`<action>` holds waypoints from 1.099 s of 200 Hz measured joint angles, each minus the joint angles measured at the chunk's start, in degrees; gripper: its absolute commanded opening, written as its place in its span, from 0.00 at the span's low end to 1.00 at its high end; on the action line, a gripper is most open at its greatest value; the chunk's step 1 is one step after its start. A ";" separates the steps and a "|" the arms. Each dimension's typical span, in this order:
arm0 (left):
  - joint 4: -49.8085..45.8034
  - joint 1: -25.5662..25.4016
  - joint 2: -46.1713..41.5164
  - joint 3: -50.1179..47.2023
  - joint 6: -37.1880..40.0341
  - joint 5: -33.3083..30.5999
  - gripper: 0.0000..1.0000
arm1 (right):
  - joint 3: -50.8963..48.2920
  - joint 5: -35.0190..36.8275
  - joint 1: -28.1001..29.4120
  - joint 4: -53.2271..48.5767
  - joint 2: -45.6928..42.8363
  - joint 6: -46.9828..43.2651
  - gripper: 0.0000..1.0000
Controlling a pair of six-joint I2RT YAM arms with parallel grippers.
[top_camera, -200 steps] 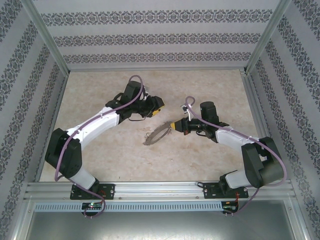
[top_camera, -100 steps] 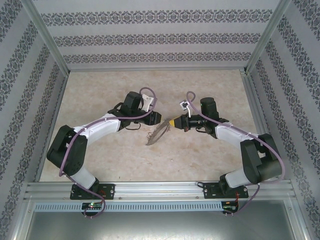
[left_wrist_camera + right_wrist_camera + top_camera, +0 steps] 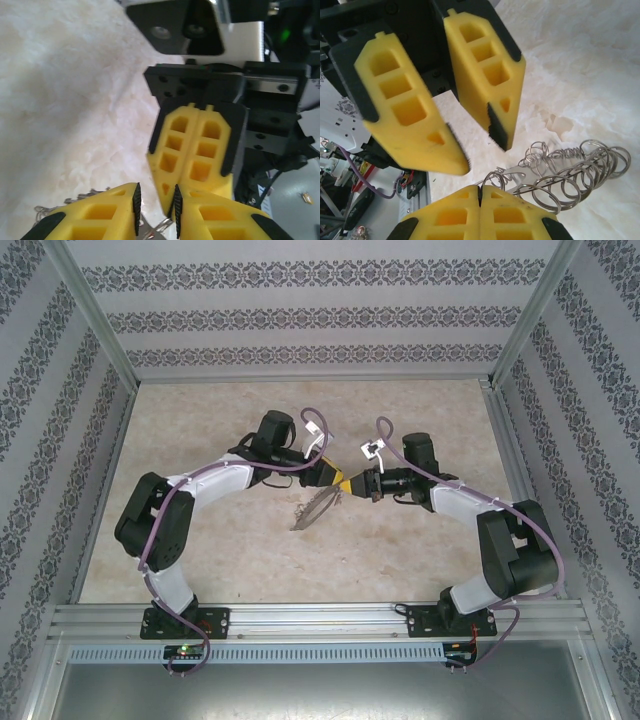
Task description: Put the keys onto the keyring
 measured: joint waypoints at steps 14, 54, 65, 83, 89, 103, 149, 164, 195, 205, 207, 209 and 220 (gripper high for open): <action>-2.51 0.00 0.33 1.53 2.08 1.66 0.28 | 0.33 -0.37 -0.31 -0.02 0.00 -0.02 0.00; -7.15 0.09 1.11 3.61 6.73 3.85 0.28 | 1.05 -0.57 -0.94 -0.07 0.00 -0.02 0.00; -8.22 0.28 1.29 3.61 7.63 4.00 0.28 | 1.05 -0.57 -1.11 -0.07 0.00 -0.04 0.00; -8.94 0.85 1.68 3.61 8.48 4.04 0.28 | 1.05 -0.59 -1.16 -0.04 0.11 -0.07 0.00; -9.11 1.09 1.84 3.61 8.72 4.09 0.29 | 1.05 -0.59 -1.14 -0.07 0.15 -0.04 0.00; -9.29 1.70 2.10 3.58 9.07 4.09 0.28 | 1.05 -0.85 -1.14 -0.13 0.20 -0.09 0.00; -10.43 2.32 2.97 3.93 10.71 5.14 0.29 | 1.20 -1.88 -1.14 -0.70 0.20 -0.24 0.00; -11.56 2.32 3.96 4.66 11.37 5.81 0.29 | 1.53 -1.90 -1.14 -0.72 0.20 -0.26 0.00; -12.68 2.32 5.03 5.51 12.22 7.32 0.29 | 2.05 -2.05 -1.14 -0.72 0.20 -0.24 0.00; -12.68 2.32 5.03 5.73 12.33 7.91 0.29 | 2.21 -2.05 -1.14 -0.94 0.20 -0.26 0.00; -12.70 2.32 5.03 5.77 12.33 8.00 0.29 | 2.25 -2.05 -1.14 -1.05 0.22 -0.26 0.00; -12.68 2.32 5.03 5.79 12.33 8.13 0.29 | 2.27 -2.05 -1.14 -1.05 0.22 -0.26 0.00; -12.70 2.32 5.03 5.84 12.33 8.63 0.29 | 2.49 -2.05 -1.14 -1.16 0.22 -0.28 0.00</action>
